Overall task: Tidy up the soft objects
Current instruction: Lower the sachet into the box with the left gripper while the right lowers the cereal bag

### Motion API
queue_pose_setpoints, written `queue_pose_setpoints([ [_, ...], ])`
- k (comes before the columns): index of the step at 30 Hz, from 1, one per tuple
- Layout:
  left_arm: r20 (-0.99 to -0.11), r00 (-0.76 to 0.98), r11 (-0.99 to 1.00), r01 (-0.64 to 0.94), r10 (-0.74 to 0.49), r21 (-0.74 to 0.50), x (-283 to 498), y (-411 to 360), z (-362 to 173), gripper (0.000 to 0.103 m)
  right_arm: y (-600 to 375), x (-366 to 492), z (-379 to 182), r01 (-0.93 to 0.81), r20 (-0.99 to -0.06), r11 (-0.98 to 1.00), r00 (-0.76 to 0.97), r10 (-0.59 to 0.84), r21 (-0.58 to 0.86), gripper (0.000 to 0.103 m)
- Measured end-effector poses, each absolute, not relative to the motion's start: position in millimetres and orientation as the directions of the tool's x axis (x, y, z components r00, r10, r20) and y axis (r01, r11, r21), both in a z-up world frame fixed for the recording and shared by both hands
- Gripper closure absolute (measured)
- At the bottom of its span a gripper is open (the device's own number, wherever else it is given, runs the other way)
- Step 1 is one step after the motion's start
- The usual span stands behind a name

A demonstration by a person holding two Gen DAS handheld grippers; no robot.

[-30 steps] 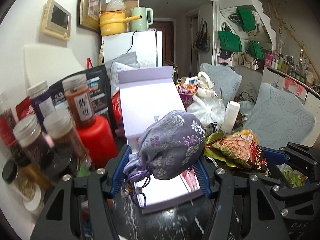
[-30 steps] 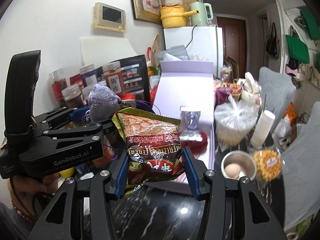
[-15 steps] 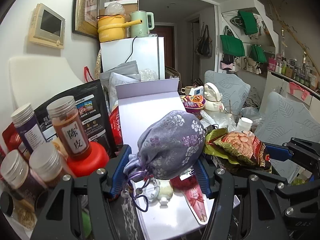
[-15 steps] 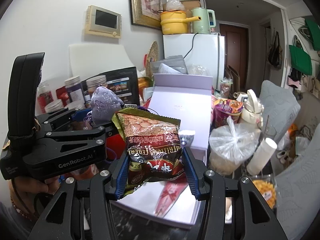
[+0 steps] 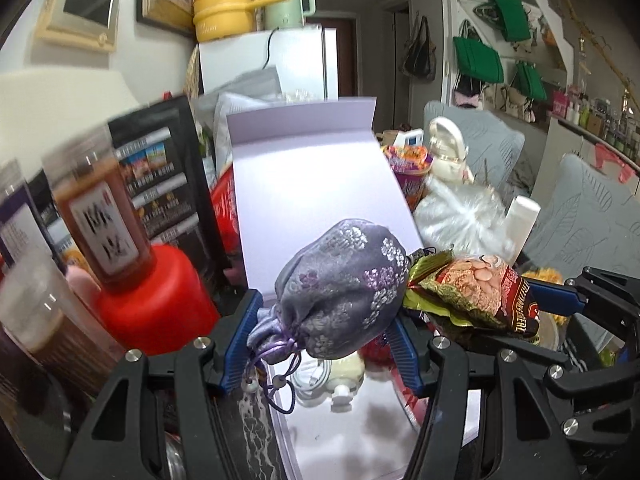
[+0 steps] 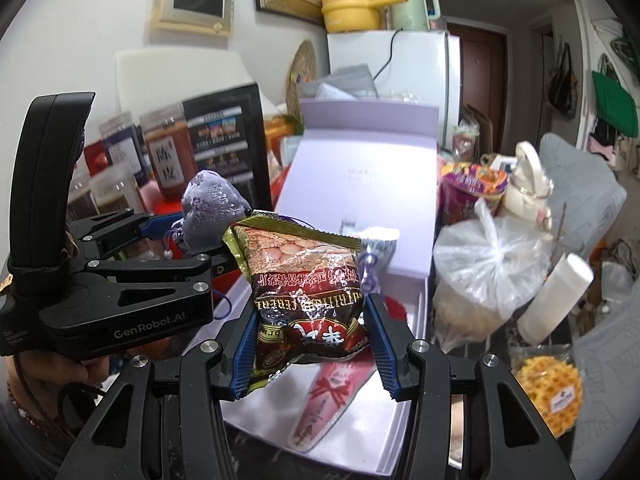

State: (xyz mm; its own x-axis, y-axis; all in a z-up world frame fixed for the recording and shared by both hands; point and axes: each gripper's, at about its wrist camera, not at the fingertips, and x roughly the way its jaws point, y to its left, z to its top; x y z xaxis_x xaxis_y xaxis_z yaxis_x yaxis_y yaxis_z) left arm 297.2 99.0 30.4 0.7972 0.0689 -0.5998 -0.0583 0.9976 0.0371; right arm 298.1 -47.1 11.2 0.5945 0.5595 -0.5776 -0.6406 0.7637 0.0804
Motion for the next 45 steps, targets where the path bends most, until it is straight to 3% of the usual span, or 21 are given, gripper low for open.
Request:
queue_pose_setpoints([
  [15,-0.715,0.695,0.997,-0.048,0.08,0.065,301.5,92.3,-36.8,0.043,-46.0,306.4,-48.2,-0.624,-0.683,0.774,0.521,0.512,0.104,0.053],
  [45,-0.775,0.612,0.985,-0.052,0.16,0.162,313.9,92.0,-82.3,0.043,-38.1,316.9,-93.3,-0.573,-0.758,0.82,0.53,0.38,0.01,0.053],
])
